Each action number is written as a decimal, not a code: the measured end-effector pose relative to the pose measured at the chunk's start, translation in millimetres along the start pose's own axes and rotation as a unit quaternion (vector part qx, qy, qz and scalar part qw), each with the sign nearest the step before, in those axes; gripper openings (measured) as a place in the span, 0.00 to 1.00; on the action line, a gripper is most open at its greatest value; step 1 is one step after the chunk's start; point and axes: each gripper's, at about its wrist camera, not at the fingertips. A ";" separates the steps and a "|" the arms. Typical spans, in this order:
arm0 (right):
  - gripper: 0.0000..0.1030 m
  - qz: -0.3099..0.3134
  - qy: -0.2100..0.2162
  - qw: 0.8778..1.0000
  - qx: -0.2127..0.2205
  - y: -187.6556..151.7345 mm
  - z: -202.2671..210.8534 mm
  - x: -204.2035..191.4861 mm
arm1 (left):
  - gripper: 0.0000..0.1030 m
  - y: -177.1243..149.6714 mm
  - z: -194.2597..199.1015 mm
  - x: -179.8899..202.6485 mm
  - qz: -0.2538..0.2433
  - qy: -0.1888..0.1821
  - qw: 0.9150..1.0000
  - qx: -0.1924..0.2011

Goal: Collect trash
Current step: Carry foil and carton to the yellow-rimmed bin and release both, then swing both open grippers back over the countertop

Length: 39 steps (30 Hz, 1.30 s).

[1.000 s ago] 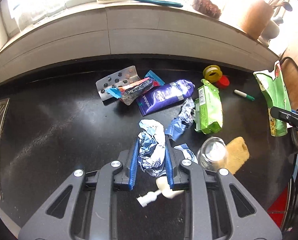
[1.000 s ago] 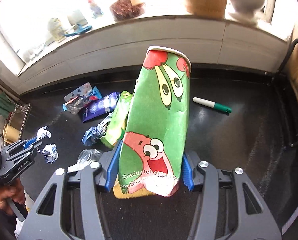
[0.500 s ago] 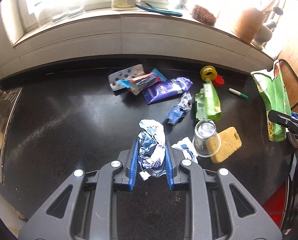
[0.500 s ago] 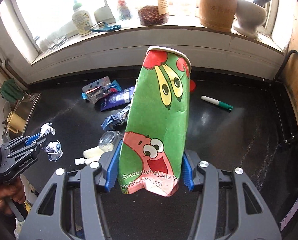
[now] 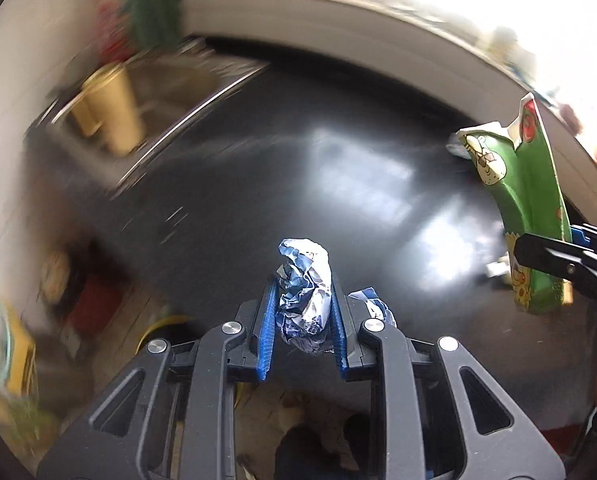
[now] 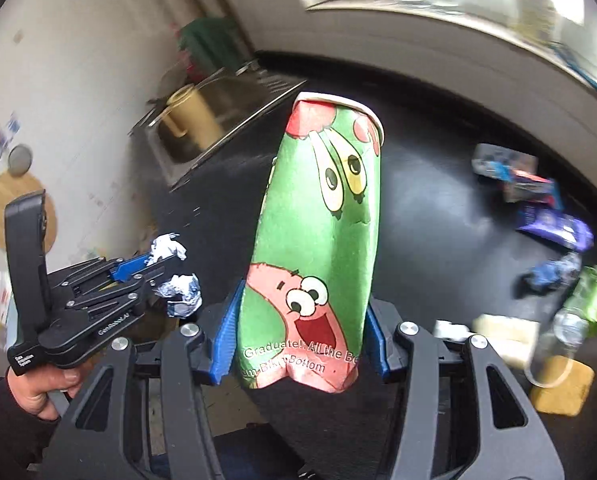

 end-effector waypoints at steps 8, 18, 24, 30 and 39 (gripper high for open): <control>0.51 0.144 0.121 0.974 -0.129 -37.0 -121.2 -169.8 | 0.23 -119.4 -15.3 -154.4 0.137 0.082 0.986 -0.056; 0.51 0.222 0.094 0.947 -0.212 -85.6 -236.9 -249.9 | 0.23 -182.6 -80.8 -217.4 0.195 0.053 0.976 -0.076; 0.54 0.238 0.080 0.943 -0.217 -78.1 -258.6 -263.3 | 0.29 -181.2 -97.0 -226.3 0.195 0.045 0.977 -0.079; 0.69 0.230 0.081 0.945 -0.217 -66.9 -257.7 -252.3 | 0.61 -177.7 -93.9 -227.4 0.193 0.055 0.977 -0.073; 0.84 0.174 0.058 0.972 -0.145 -34.2 -168.1 -193.5 | 0.89 -130.8 -40.4 -172.5 0.115 0.077 0.990 -0.027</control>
Point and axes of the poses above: each gripper's, at about its wrist camera, not at the fingertips, and z roughly against the way its jaws point, x to its right, y to its top, and after that the axes turned 4 degrees about x, right-handed
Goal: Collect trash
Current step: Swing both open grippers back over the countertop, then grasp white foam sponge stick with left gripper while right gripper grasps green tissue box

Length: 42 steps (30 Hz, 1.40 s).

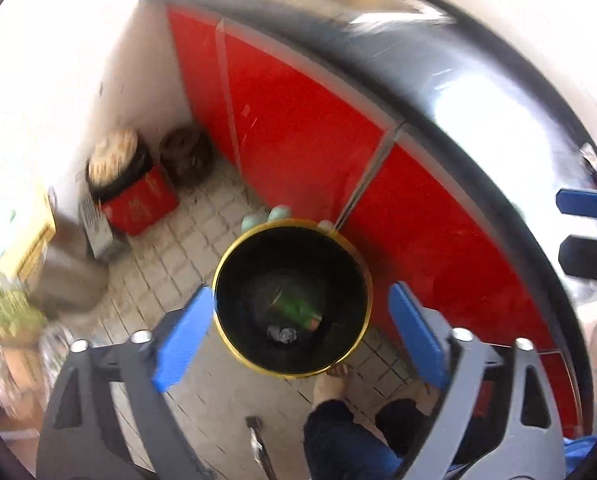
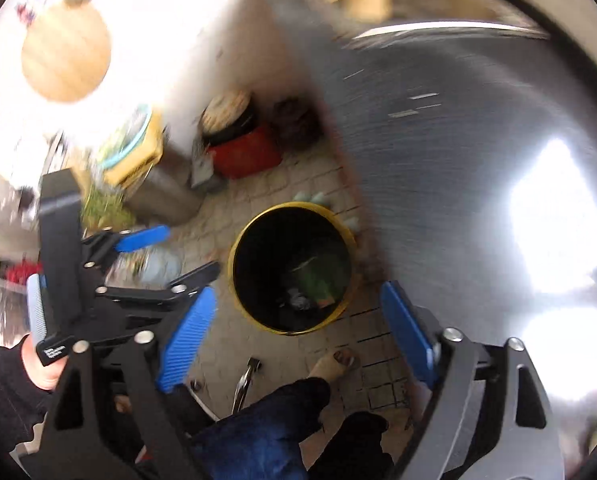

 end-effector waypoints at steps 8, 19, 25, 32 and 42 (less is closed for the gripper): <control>0.87 -0.145 -0.153 0.970 0.123 -69.6 173.2 119.4 | 0.91 56.8 63.0 179.3 -0.197 -0.104 0.972 0.074; 0.87 -0.386 -0.294 0.850 0.206 -258.4 342.8 235.4 | 0.91 35.9 111.5 440.3 -0.446 -0.279 0.843 0.108; 0.87 -0.436 -0.289 0.824 0.219 -310.9 364.3 260.7 | 0.91 5.6 105.4 487.3 -0.496 -0.291 0.813 0.087; 0.87 -0.455 -0.257 0.824 0.217 -313.8 347.1 299.3 | 0.91 6.2 76.5 505.9 -0.515 -0.275 0.809 0.067; 0.84 -0.505 -0.178 0.825 0.183 -300.1 278.4 408.2 | 0.91 -0.6 -4.7 526.8 -0.525 -0.280 0.804 0.017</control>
Point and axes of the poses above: each gripper's, at about its wrist camera, not at the fingertips, and z roughly against the way its jaws point, x to its right, y to its top, and after that the axes turned 4 degrees about x, right-handed
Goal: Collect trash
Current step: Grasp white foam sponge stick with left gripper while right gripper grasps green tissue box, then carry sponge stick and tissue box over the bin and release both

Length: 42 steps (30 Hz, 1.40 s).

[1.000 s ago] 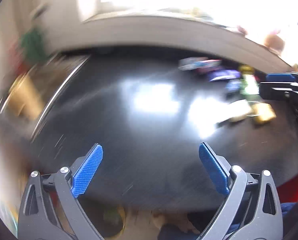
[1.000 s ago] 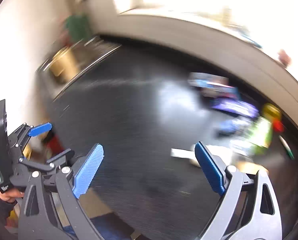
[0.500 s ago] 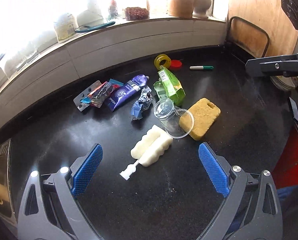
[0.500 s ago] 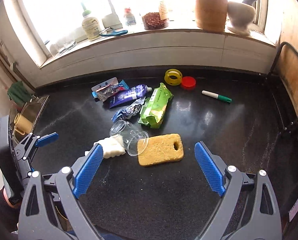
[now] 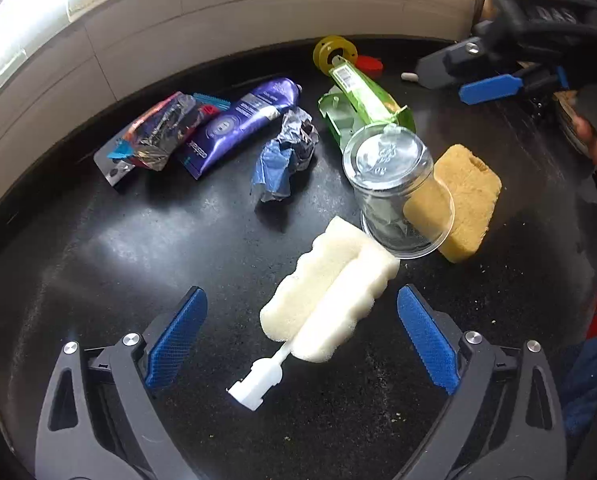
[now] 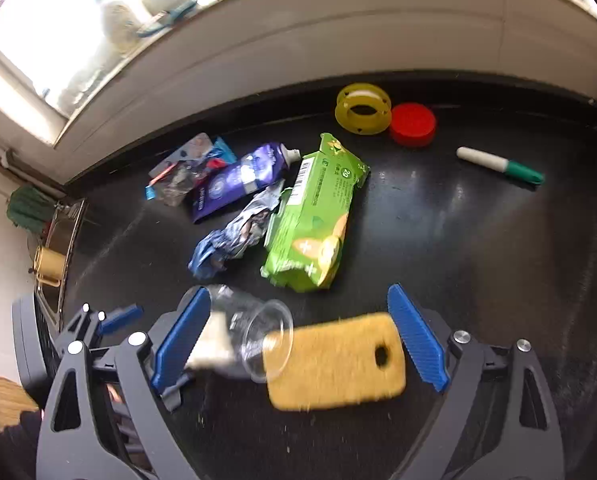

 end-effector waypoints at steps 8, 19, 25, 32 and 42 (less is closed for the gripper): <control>0.62 -0.048 0.016 0.997 -0.061 24.0 -70.8 20.2 | 0.66 -1.4 -28.4 3.9 -0.019 -0.023 0.999 -0.013; 0.45 0.002 0.009 1.000 -0.009 18.3 -22.4 0.7 | 0.36 25.7 13.6 -10.6 0.053 0.005 0.999 -0.009; 0.45 0.057 -0.014 0.998 0.020 0.6 29.4 -23.5 | 0.35 38.4 52.0 -23.2 0.135 0.045 0.990 -0.005; 0.45 0.096 -0.021 0.994 0.039 -36.5 69.9 -44.9 | 0.35 44.5 79.8 -22.5 0.172 0.085 0.981 -0.006; 0.45 0.105 -0.024 0.993 0.044 -68.4 90.4 -52.4 | 0.35 30.7 97.7 -5.2 0.167 0.089 0.982 -0.011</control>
Point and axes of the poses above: each gripper's, at about its wrist camera, not at the fingertips, and z roughly against the way its jaws point, x to its right, y to its top, and after that the axes turned 4 degrees about x, right-handed
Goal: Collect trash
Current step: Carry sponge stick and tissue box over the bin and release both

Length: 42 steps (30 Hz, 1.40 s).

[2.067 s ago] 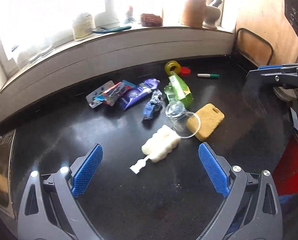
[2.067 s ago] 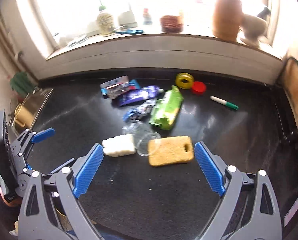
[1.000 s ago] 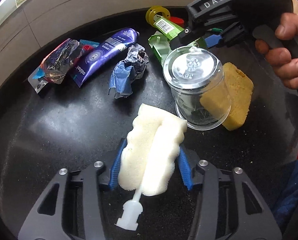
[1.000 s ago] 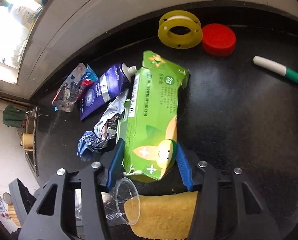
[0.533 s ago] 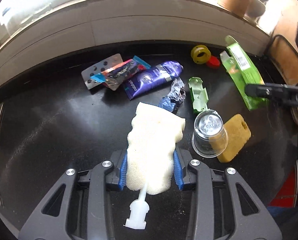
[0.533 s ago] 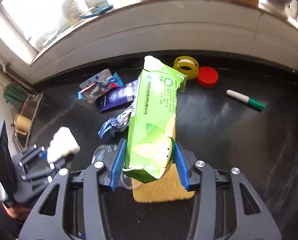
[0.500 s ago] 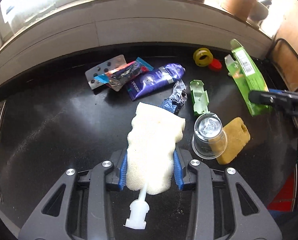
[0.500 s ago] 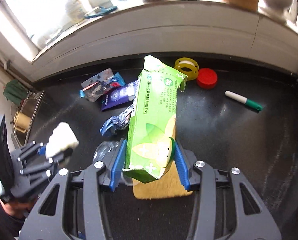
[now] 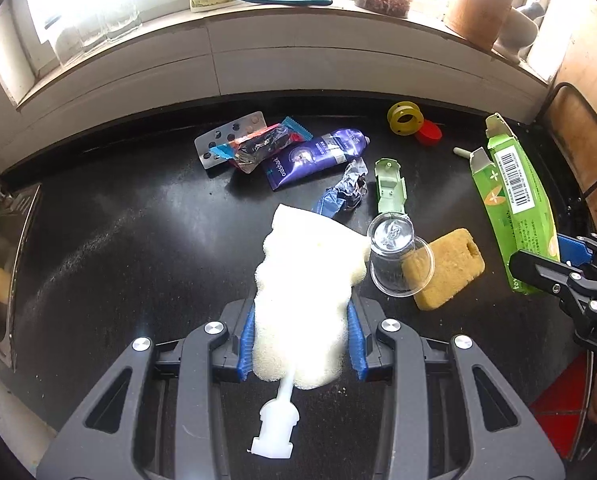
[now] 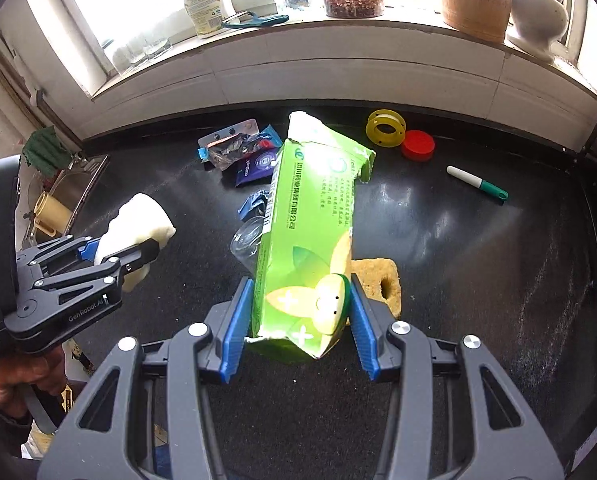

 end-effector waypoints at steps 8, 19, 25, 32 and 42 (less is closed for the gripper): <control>0.45 0.006 -0.001 1.000 0.003 -7.0 9.2 -6.1 | 0.35 -8.0 8.6 -4.6 0.009 0.002 1.000 0.000; 0.45 0.042 0.014 0.999 0.007 -0.2 15.4 -32.9 | 0.35 -17.1 28.1 -27.4 0.041 0.017 0.999 0.016; 0.45 0.106 0.064 0.992 0.001 5.3 6.1 -95.4 | 0.35 -46.9 59.2 -78.8 0.097 0.052 0.994 0.028; 0.45 0.213 0.160 0.963 -0.049 -19.1 -27.4 -217.8 | 0.35 -132.3 89.8 -165.7 0.187 0.125 0.974 0.014; 0.45 0.349 0.273 0.875 -0.197 -133.9 -81.8 -396.0 | 0.35 -311.7 110.7 -268.0 0.354 0.181 0.917 -0.023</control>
Point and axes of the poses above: each gripper's, at about its wrist camera, not at the fingertips, and z roughly against the way its jaws point, x to its right, y to its top, and after that the axes turned 4 degrees about x, right-handed
